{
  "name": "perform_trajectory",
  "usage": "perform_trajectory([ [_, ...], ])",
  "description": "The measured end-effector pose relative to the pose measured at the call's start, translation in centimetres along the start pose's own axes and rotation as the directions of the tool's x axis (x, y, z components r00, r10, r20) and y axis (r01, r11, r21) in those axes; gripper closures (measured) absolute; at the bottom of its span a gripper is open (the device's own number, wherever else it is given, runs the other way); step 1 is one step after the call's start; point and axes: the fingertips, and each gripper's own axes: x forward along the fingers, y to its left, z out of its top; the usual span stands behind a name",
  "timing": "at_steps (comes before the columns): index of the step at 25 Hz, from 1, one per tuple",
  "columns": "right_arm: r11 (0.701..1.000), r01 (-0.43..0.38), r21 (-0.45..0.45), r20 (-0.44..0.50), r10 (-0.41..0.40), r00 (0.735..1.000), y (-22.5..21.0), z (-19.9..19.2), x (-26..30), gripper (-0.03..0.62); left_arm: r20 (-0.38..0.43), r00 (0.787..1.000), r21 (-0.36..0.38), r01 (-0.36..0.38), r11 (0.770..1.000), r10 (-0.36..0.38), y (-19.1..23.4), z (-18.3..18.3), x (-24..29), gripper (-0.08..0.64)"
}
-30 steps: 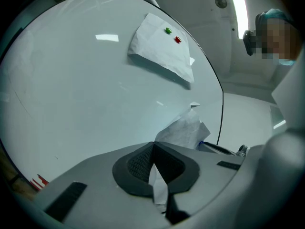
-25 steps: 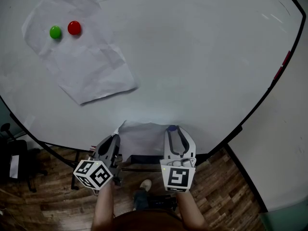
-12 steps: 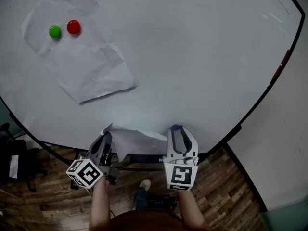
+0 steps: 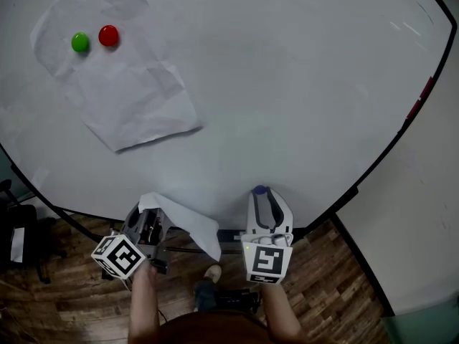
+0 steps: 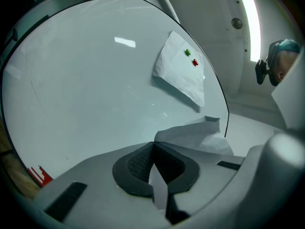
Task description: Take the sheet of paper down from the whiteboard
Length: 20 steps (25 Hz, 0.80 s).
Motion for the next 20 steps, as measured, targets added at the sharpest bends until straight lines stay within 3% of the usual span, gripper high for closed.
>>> perform_trajectory([
  [20,1.000,-0.005,-0.003,-0.004,0.005,1.000,0.02,-0.39,0.43,0.457,0.005,1.000,-0.016,0.011,1.000,-0.011,0.46,-0.05,0.60,0.537],
])
